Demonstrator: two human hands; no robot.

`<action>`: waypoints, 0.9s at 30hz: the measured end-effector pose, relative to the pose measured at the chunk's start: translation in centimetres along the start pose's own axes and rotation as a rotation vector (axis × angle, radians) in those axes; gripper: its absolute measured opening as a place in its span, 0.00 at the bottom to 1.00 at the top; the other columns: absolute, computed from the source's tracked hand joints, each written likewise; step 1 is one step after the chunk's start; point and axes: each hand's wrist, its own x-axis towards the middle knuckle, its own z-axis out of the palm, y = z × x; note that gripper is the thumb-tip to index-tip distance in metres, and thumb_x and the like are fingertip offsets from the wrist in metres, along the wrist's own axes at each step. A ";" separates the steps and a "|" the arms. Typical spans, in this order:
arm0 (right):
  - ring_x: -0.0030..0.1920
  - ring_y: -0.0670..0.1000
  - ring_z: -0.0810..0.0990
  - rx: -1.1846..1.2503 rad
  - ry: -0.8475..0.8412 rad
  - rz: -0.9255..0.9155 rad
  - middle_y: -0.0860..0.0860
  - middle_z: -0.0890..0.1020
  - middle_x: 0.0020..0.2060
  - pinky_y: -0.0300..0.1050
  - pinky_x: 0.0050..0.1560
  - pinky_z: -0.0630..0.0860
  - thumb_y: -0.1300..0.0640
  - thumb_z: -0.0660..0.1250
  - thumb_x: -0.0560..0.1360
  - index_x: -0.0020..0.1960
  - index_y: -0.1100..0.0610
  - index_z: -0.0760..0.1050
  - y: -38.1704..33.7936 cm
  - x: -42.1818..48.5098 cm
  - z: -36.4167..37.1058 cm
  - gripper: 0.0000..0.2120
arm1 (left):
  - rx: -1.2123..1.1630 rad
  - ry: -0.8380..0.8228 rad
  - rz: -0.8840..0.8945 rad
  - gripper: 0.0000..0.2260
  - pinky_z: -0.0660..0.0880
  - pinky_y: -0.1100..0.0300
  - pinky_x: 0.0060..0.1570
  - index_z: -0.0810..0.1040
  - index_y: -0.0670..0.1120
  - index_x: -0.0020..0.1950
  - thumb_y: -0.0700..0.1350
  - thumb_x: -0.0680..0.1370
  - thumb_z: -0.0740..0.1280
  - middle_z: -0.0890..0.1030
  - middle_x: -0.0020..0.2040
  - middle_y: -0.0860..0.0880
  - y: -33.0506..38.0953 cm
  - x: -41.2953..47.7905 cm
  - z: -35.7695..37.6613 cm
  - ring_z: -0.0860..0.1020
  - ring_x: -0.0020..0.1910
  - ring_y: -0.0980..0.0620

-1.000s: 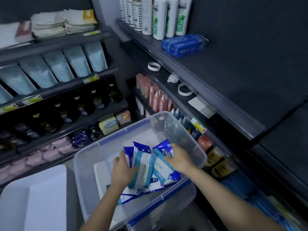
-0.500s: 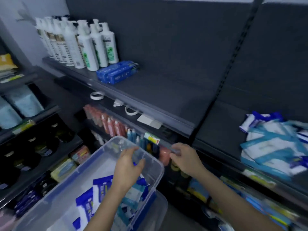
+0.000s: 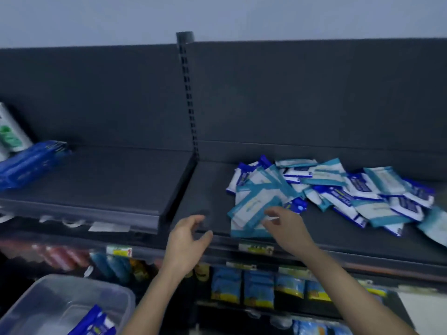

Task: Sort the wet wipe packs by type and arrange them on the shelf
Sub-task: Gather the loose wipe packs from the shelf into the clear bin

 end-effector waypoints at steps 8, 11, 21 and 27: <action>0.49 0.49 0.78 -0.046 0.164 0.081 0.54 0.80 0.57 0.34 0.46 0.66 0.58 0.67 0.76 0.61 0.60 0.76 11.0 1.3 -10.1 0.14 | -0.009 -0.109 0.054 0.18 0.72 0.63 0.51 0.77 0.45 0.63 0.44 0.74 0.72 0.75 0.57 0.50 8.0 3.7 10.5 0.76 0.53 0.55; 0.54 0.53 0.79 -0.069 0.220 0.153 0.56 0.79 0.59 0.38 0.48 0.67 0.58 0.66 0.77 0.62 0.60 0.75 15.3 1.3 -13.9 0.15 | -0.015 -0.146 0.094 0.18 0.74 0.57 0.57 0.77 0.44 0.63 0.42 0.74 0.72 0.77 0.61 0.47 10.6 4.6 14.3 0.77 0.56 0.52; 0.57 0.63 0.75 -0.233 0.464 0.375 0.65 0.79 0.53 0.51 0.54 0.70 0.58 0.68 0.75 0.58 0.66 0.76 27.1 -0.3 -22.3 0.15 | 0.075 -0.248 0.207 0.19 0.72 0.59 0.59 0.76 0.45 0.65 0.43 0.75 0.71 0.76 0.62 0.47 16.3 7.0 22.5 0.76 0.59 0.52; 0.59 0.67 0.72 -0.183 0.476 0.724 0.66 0.74 0.58 0.56 0.55 0.71 0.43 0.65 0.75 0.61 0.63 0.70 30.4 -0.3 -22.4 0.25 | 0.079 -0.285 0.254 0.16 0.71 0.62 0.51 0.77 0.44 0.63 0.43 0.76 0.70 0.77 0.56 0.49 17.3 8.0 24.9 0.76 0.54 0.53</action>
